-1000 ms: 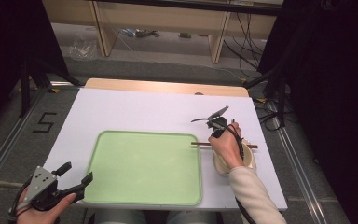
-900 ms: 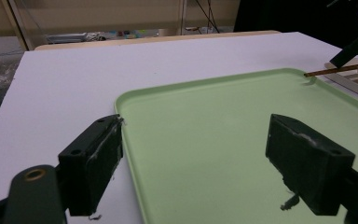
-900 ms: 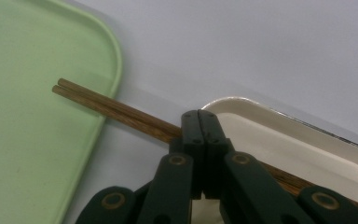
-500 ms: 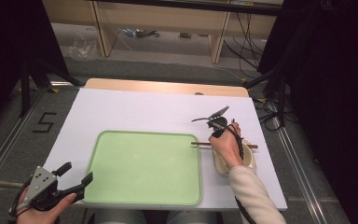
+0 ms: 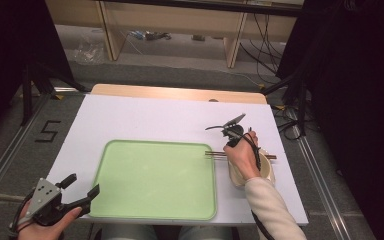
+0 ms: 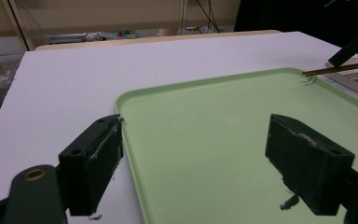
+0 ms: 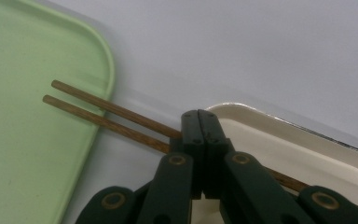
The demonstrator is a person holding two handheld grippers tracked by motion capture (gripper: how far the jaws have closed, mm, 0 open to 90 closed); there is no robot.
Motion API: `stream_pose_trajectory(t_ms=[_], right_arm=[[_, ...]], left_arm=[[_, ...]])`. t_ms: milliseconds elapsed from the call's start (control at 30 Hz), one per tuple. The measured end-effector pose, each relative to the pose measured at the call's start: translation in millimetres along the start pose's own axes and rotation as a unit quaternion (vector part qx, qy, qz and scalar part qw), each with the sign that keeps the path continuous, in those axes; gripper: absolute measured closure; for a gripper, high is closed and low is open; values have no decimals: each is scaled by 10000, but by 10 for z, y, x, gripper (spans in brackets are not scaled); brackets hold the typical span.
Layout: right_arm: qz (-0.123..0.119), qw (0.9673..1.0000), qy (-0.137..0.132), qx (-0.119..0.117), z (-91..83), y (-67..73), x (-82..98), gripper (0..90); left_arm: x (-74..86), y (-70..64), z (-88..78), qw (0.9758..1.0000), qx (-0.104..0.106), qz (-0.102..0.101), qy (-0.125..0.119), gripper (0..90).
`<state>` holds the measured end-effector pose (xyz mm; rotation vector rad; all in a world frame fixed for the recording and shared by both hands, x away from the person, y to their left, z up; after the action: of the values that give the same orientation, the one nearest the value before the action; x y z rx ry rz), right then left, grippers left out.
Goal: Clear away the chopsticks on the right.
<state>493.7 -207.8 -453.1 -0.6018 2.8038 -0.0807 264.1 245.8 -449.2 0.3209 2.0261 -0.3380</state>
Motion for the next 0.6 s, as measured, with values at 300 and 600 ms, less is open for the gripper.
stream_pose_trajectory(t_ms=[300, 600], right_arm=[[96, 10000, 10, 8, 0, 12, -7, 900], [57, 10000, -13, 15, 2, 5, -11, 900]], left_arm=[[0, -1, 0, 10000, 1, -3, -4, 187], [0, 1, 1, 10000, 4, 0, -3, 187]])
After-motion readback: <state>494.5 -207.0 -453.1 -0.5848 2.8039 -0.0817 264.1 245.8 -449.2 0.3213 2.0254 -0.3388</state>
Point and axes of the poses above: each handheld gripper's, and its own axes: z roughly forward along the jaws, x roughly out of its underside, y roughly to its left, the point moved 2 cm from there along z, roughly forward along the jaws, and after that the axes turned 7 degrees about y, right-handed, at the moved point
